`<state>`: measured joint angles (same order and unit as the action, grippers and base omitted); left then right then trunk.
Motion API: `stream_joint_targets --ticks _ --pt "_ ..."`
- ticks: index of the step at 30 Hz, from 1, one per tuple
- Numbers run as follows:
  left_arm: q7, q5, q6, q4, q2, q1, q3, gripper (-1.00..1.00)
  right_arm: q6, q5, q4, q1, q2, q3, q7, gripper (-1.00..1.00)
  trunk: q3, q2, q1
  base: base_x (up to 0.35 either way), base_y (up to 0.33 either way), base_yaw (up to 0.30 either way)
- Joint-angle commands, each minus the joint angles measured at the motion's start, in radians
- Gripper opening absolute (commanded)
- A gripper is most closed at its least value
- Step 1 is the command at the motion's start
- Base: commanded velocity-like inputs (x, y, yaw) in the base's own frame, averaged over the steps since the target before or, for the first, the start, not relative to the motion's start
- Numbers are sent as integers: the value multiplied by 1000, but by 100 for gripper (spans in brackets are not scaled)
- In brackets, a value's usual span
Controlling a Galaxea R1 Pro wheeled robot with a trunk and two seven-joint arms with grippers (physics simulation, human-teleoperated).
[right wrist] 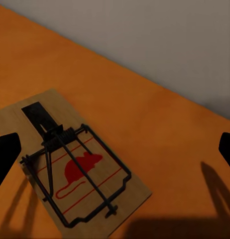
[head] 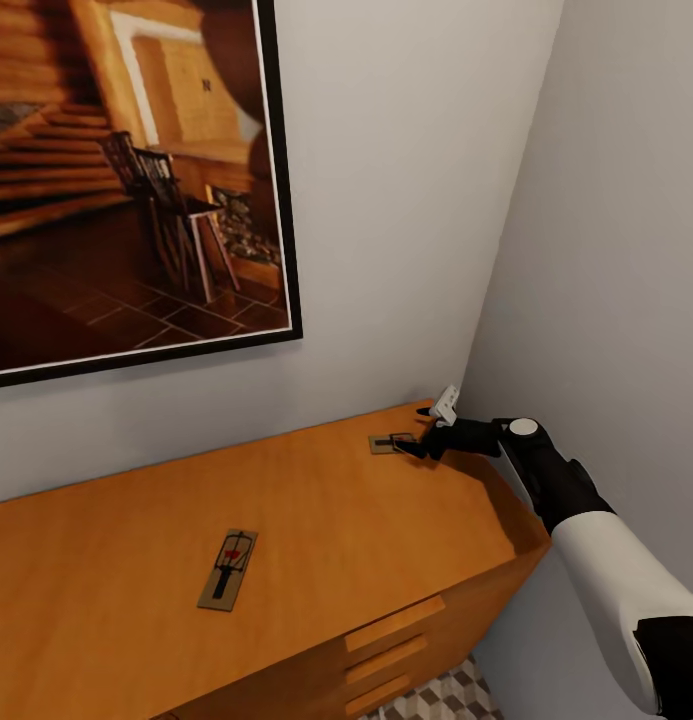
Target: Take the four mousetraps from the cabinet in the bathroom and place them on the bathroom floor. Make sure all four end up on the same floor surface, and ensure that at least two of them are either under or directly next to the same bathroom sink.
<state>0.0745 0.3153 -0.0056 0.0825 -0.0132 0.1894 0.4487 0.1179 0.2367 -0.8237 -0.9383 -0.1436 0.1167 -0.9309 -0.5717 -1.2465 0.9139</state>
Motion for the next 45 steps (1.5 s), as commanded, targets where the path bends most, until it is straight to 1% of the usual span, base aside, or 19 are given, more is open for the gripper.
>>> stream_joint_targets --ticks 1,22,31,45 --pt "1 8 -1 2 1 1 8 100 8 1 -2 0 -1 1 -2 100 -1 -1 0 -13 0 0" --pt "1 8 -1 1 1 1 8 100 8 1 0 0 1 1 -2 100 -1 -1 0 -2 0 0" --pt "1 8 -1 2 1 1 8 100 8 1 0 0 1 1 -2 100 -1 -1 0 -33 60 0" --pt "1 8 -1 2 1 1 8 100 8 1 0 0 0 1 -2 100 -1 -1 0 -4 6 0"
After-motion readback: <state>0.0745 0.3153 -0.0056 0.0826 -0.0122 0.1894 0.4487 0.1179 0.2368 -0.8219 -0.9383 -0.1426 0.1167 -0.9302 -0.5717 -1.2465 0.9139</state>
